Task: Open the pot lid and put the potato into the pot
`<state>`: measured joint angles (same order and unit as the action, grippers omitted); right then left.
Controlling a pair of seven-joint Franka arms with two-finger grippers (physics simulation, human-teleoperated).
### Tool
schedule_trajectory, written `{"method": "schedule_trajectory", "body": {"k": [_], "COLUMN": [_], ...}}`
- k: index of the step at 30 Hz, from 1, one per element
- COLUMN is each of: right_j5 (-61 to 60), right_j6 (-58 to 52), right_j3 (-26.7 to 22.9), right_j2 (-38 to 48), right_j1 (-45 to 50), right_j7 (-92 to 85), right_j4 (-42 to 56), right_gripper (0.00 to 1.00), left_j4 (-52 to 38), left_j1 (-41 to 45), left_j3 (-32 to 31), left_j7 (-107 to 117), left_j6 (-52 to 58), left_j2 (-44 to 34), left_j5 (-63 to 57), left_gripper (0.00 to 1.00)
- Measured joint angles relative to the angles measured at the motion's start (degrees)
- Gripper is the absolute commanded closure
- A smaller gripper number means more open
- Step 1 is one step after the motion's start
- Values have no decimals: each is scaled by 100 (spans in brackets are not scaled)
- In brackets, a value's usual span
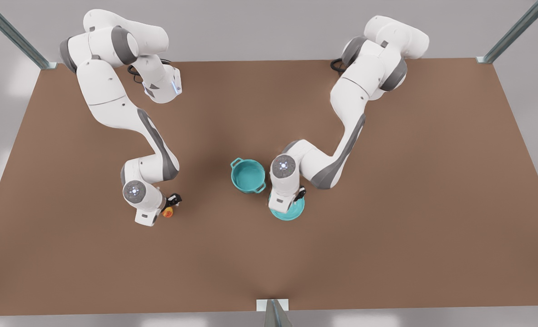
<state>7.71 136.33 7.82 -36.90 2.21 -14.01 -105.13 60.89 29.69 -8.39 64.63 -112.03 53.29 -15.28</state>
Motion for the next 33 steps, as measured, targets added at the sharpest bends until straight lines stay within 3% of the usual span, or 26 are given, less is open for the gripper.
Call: {"method": "schedule_trajectory", "body": {"k": [3, 4, 5, 10, 13, 16, 21, 23, 27, 29, 33], "right_j5": [4, 9, 12, 14, 10, 12, 11, 7, 4, 3, -23], "right_j6": [46, 57, 66, 91, 100, 107, 114, 115, 93, 52, -46], "right_j3": [0, 0, 0, 7, 9, 9, 9, 9, 9, 9, 9], "right_j2": [-51, -55, -57, -53, -81, -119, -186, -191, -185, -174, -151], "right_j1": [-14, -39, -68, -52, -5, -14, -29, -29, -22, -20, -13], "right_j7": [8, 8, 6, 7, 11, 9, 5, 4, 5, 3, -23], "right_j4": [8, 15, 20, 86, 128, 159, 124, 122, 130, 130, 130], "right_gripper": [0, 0, 0, 0, 0, 0, 0, 15, 37, 44, 48], "left_j4": [4, 6, 8, 7, 127, 2106, 2155, 2125, 2115, 2108, 2111], "left_j1": [-433, -478, -499, -764, -2469, -3199, -3031, -3040, -3050, -3047, -3037], "left_j3": [144, 193, 229, 261, 170, 193, 91, 112, 106, 91, 80], "left_j7": [-220, -288, -360, -822, -1635, -2372, -3296, -3599, -4112, -4327, -4694], "left_j6": [-247, -366, -464, -485, 246, 812, 1233, 1323, 1494, 1559, 1610], "left_j2": [286, 398, 452, 265, -951, -3209, -3737, -3793, -3960, -3993, -3939], "left_j5": [-4, -4, 1, 53, 860, 1434, 1659, 1573, 1499, 1482, 1486], "left_gripper": [51, 14, 0, 0, 0, 0, 0, 0, 0, 0, 0]}}
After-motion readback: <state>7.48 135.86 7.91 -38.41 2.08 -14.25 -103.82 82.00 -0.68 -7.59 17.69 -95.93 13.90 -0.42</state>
